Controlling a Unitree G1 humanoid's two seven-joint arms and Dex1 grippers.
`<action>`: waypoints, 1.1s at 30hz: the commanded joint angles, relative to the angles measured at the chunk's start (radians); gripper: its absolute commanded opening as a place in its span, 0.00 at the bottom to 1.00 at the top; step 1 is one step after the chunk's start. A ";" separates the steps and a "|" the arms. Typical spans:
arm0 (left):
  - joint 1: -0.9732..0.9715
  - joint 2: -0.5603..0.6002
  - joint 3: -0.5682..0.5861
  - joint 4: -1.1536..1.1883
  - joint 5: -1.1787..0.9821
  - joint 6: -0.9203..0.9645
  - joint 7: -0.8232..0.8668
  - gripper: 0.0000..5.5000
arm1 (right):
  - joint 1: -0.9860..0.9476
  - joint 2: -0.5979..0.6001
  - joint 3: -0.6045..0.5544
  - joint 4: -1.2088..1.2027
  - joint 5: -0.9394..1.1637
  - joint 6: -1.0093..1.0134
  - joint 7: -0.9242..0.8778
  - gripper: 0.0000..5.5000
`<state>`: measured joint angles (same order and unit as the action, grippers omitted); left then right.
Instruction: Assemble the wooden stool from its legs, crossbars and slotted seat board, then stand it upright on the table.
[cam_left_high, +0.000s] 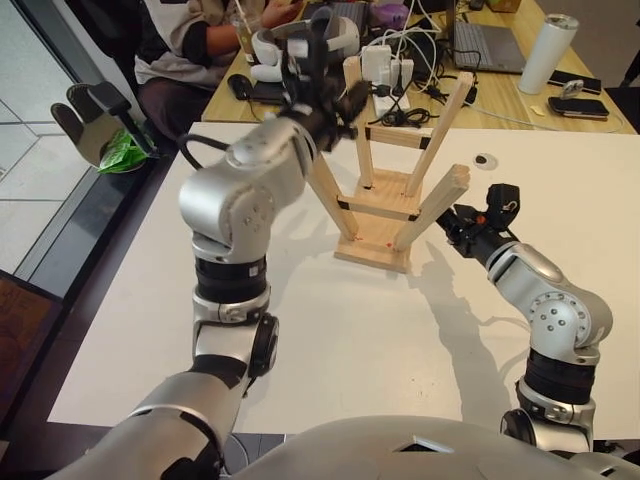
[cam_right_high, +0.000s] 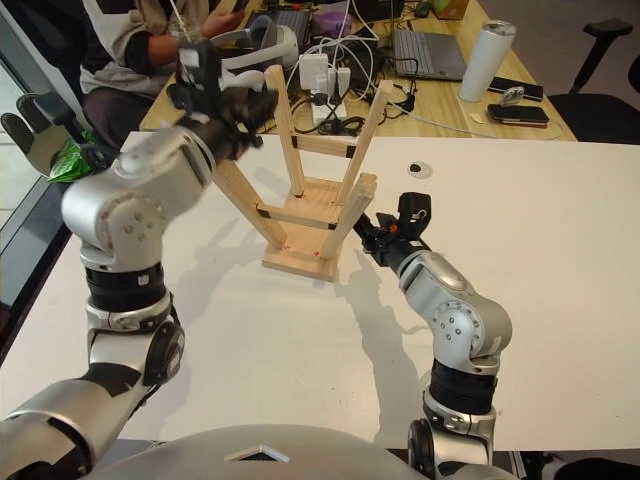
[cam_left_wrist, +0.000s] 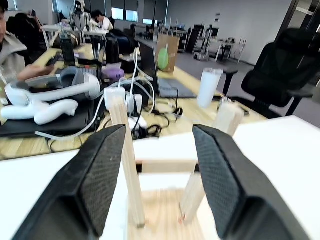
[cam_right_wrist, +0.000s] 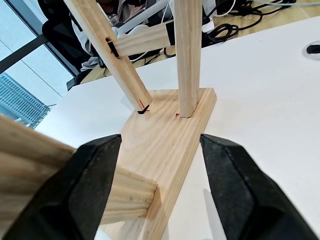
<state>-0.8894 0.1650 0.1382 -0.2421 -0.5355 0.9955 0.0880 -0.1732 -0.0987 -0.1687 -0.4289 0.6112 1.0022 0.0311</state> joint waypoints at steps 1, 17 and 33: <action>-0.401 0.154 0.249 0.055 -0.089 -0.110 -0.008 0.46 | 0.004 0.004 -0.002 -0.012 0.007 0.002 0.000 0.54; 0.453 0.158 -0.405 -0.138 0.042 0.169 -0.041 0.46 | -0.018 -0.019 -0.012 -0.004 0.008 0.022 0.014 0.54; 0.067 -0.012 0.134 -0.237 -0.022 0.047 0.082 0.46 | -0.008 0.005 -0.011 -0.006 -0.004 -0.008 0.003 0.54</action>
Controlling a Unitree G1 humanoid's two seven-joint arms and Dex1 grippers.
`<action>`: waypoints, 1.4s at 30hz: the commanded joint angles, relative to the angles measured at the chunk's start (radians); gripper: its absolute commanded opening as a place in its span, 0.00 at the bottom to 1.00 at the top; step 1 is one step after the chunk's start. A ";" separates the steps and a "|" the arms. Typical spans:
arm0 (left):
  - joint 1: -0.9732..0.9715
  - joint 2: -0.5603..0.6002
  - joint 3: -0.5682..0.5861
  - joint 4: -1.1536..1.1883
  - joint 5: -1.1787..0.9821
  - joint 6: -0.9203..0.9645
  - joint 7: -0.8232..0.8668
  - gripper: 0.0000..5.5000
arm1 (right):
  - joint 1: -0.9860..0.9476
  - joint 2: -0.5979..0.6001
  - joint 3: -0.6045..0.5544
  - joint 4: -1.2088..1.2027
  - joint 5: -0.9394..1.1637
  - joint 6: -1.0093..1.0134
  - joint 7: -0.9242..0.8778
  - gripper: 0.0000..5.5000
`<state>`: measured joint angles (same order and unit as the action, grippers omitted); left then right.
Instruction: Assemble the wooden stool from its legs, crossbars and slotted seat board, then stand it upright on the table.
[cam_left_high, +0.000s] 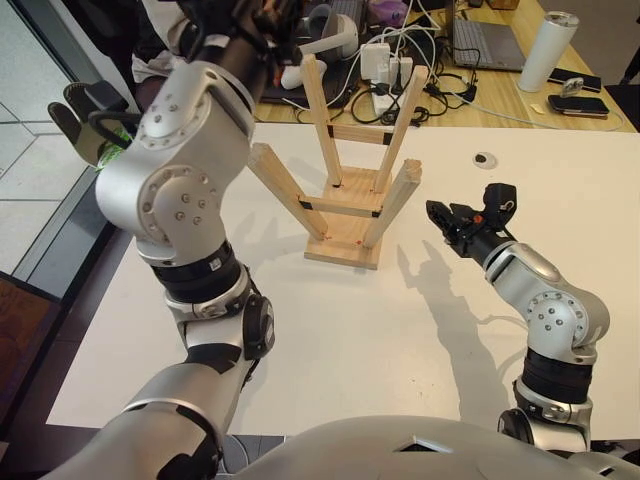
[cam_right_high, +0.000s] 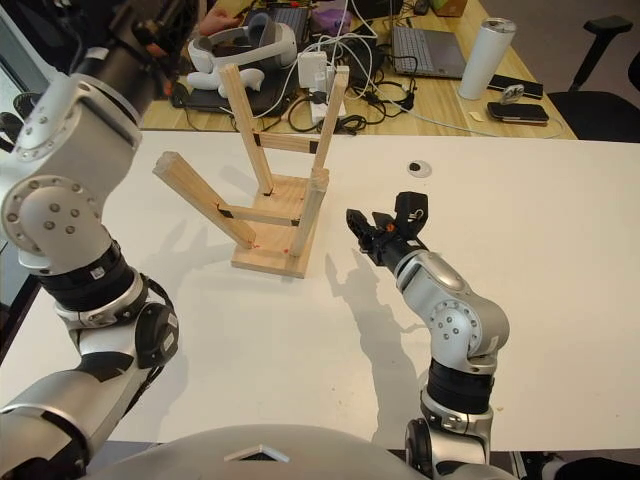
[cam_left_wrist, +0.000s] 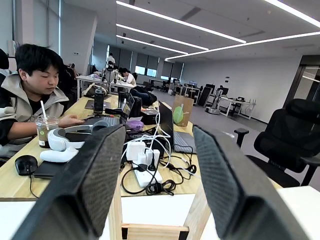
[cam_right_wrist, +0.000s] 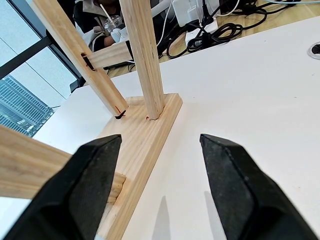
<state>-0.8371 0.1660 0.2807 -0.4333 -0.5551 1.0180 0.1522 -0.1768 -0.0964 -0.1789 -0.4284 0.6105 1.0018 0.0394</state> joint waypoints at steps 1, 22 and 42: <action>0.058 0.000 -0.023 -0.066 0.020 0.030 0.023 0.46 | -0.006 0.003 0.003 -0.005 -0.004 -0.007 -0.006 0.54; 0.522 -0.161 -0.135 -0.108 0.094 0.250 0.008 0.21 | -0.046 0.303 0.124 0.011 0.037 -0.116 -0.097 0.32; 0.432 -0.144 0.368 -0.149 0.244 0.232 0.102 0.21 | -0.199 0.120 -0.433 0.261 0.218 -0.343 -0.343 0.32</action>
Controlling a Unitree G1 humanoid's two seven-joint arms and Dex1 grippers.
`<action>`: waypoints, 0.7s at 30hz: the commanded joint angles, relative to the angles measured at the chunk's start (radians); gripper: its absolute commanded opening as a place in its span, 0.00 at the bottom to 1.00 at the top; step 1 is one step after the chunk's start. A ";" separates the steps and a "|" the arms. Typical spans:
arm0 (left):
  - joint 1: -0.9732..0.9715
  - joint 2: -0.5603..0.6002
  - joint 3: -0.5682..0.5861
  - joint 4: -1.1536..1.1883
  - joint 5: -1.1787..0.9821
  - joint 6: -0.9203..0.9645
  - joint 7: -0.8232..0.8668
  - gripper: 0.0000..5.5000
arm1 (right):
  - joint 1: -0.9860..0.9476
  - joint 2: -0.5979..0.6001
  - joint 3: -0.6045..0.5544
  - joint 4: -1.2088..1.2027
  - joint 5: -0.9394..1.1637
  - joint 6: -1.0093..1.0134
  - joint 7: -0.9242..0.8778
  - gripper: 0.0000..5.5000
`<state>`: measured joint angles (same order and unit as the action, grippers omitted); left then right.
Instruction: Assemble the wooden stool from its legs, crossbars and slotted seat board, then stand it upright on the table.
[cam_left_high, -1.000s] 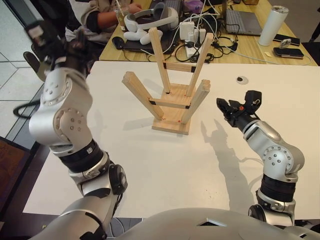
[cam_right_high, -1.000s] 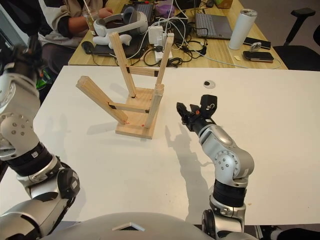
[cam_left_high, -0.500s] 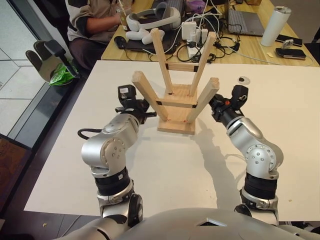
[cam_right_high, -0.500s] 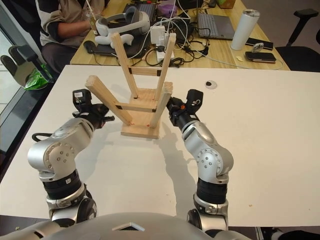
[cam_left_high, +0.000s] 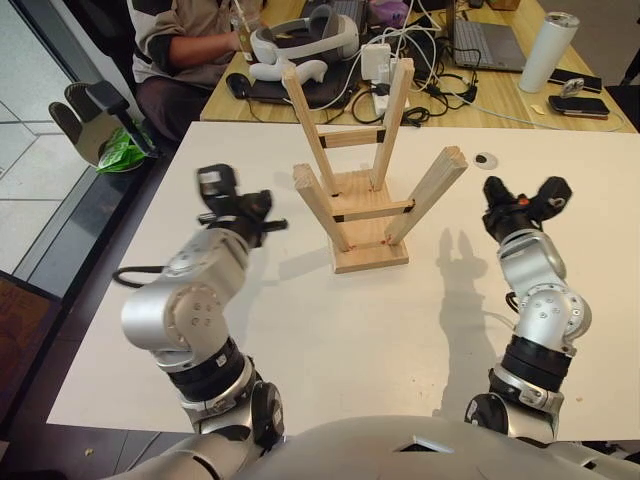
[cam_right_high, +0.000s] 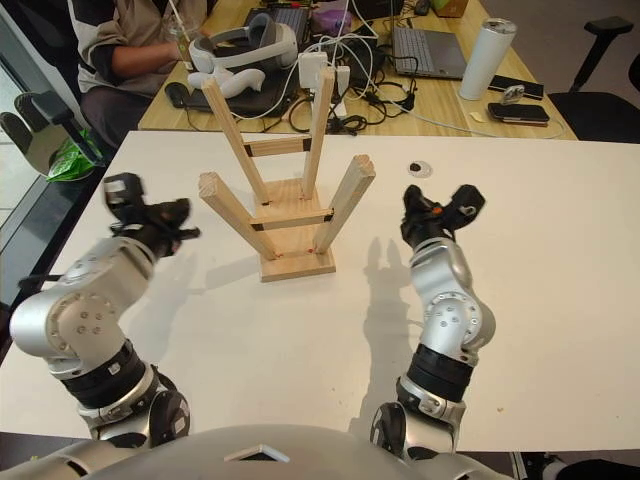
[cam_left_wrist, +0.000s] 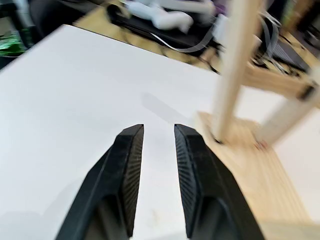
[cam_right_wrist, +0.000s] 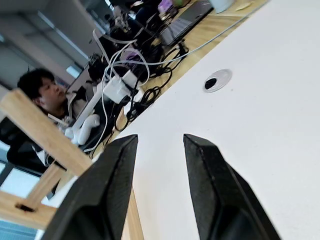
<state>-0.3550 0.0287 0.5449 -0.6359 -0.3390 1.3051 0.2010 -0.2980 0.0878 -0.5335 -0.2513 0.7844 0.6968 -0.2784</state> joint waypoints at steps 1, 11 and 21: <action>-0.065 -0.011 0.135 0.069 0.036 -0.076 0.074 0.21 | -0.100 -0.087 -0.092 0.122 0.041 -0.052 -0.030 0.32; -0.055 -0.500 -0.397 -0.051 -0.210 0.302 0.033 0.21 | -0.018 -0.095 0.368 -0.082 0.320 0.415 0.282 0.32; -0.132 -0.463 0.092 -0.081 -0.120 -0.014 0.209 0.21 | -0.064 -0.047 0.042 0.067 0.255 0.050 -0.003 0.32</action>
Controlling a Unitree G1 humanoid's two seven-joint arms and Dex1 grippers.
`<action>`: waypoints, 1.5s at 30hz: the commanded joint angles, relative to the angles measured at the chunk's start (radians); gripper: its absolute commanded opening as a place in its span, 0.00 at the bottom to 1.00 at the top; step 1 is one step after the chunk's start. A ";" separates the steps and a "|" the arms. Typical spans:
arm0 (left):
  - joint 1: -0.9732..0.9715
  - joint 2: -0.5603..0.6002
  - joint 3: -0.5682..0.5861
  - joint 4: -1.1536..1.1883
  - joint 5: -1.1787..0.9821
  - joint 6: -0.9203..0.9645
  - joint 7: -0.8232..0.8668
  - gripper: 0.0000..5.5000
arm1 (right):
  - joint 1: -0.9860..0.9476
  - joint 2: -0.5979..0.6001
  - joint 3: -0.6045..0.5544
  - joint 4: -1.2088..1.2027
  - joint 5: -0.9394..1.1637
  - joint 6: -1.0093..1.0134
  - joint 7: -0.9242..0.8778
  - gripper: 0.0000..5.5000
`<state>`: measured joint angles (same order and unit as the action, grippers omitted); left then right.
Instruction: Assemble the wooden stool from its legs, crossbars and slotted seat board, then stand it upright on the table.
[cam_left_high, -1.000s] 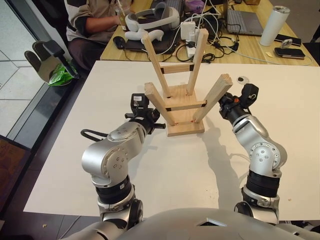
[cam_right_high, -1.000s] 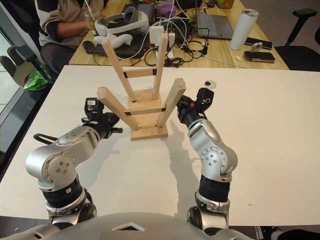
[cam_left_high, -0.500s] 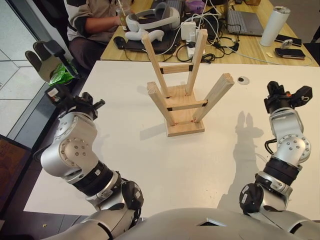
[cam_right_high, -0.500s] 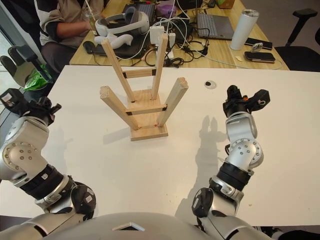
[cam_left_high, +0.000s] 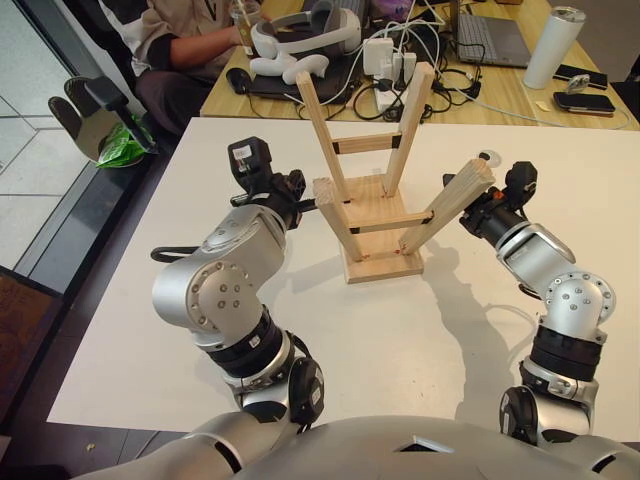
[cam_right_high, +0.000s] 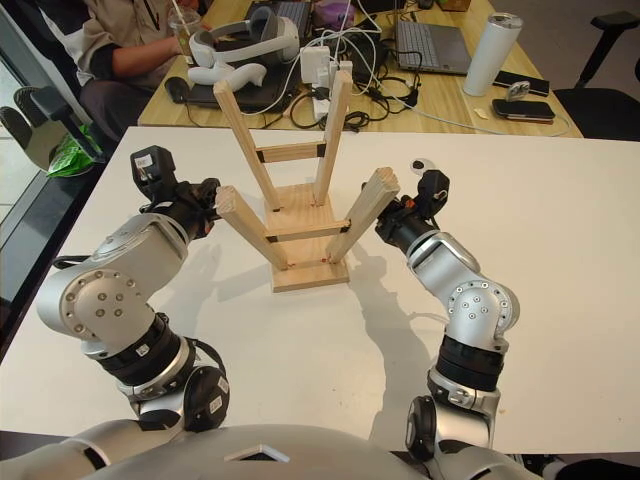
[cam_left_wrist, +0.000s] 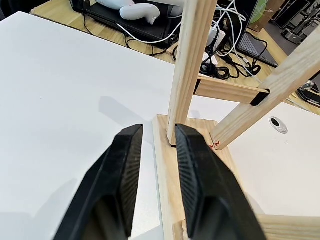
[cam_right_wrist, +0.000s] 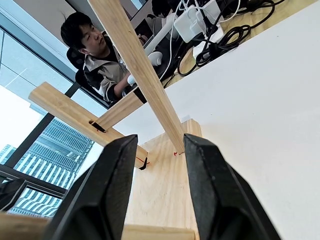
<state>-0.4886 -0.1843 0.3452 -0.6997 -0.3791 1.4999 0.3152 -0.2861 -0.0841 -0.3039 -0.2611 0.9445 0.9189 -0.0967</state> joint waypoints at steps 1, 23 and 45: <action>-0.009 -0.281 0.413 -0.015 -0.228 -0.349 0.174 0.21 | -0.081 0.147 -0.265 0.096 0.155 -0.240 -0.240 0.32; 0.260 -0.309 -0.337 0.291 -0.949 -0.290 0.595 0.21 | -0.149 0.131 0.151 0.042 0.537 0.162 -0.238 0.32; -0.020 0.229 -0.170 0.157 -0.645 -0.680 0.346 0.20 | -0.144 -0.507 -0.066 -0.050 0.393 0.082 0.475 0.70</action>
<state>-0.4466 0.0378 0.1643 -0.5090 -1.0500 0.8690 0.7033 -0.4313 -0.5588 -0.2757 -0.2466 1.0597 0.9063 0.3223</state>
